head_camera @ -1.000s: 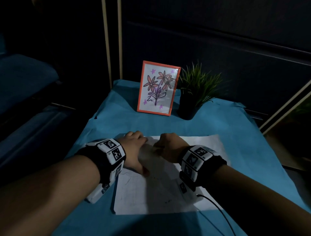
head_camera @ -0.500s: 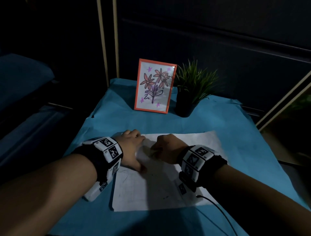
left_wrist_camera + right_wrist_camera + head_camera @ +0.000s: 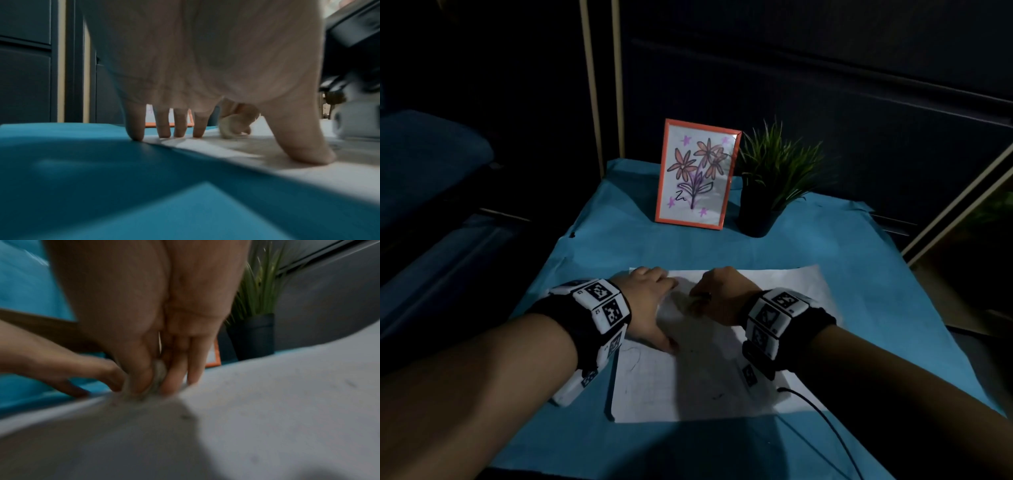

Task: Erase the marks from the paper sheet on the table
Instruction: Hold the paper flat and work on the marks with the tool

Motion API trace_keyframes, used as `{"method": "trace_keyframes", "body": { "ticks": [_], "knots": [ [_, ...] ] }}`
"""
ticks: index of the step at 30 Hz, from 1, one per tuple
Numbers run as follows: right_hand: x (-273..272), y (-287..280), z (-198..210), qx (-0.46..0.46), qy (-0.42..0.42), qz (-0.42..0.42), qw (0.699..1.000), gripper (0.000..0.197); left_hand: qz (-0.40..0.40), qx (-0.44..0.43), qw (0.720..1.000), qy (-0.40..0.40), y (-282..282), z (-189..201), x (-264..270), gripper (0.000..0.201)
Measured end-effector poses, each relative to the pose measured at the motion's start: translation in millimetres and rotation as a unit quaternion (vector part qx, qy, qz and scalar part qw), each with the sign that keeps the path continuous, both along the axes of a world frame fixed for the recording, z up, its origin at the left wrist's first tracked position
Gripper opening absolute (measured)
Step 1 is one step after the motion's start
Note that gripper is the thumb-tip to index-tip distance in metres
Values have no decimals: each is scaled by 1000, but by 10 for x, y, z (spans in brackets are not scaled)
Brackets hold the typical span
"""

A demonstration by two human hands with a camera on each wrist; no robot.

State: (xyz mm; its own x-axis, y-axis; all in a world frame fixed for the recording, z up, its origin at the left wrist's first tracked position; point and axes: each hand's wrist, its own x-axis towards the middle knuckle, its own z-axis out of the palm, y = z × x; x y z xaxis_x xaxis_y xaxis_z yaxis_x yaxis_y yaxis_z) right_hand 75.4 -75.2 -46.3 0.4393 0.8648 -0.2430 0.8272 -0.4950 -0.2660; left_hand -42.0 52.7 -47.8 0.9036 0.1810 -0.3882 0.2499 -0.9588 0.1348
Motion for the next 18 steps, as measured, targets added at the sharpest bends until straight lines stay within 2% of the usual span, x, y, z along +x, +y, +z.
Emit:
{"method": "trace_keyframes", "body": {
  "ticks": [3,7,11,14,18],
  "knots": [
    [39,72,48,23,-9,-34,999,27,1,6,1000,5,-9,12,3,111],
    [-99,-6,1,-2,8,-11,1000,22,-5,30,999,26,-35,30,41,114],
    [-126,-51,3,-29,24,-3,999,31,-13,40,998,45,-50,75,80,111],
    [-43,21,6,7,15,-42,999,21,-19,41,998,51,-40,100,82,107],
    [-72,20,36,16,-3,-39,999,25,-23,60,996,65,-59,132,98,110]
  ]
}}
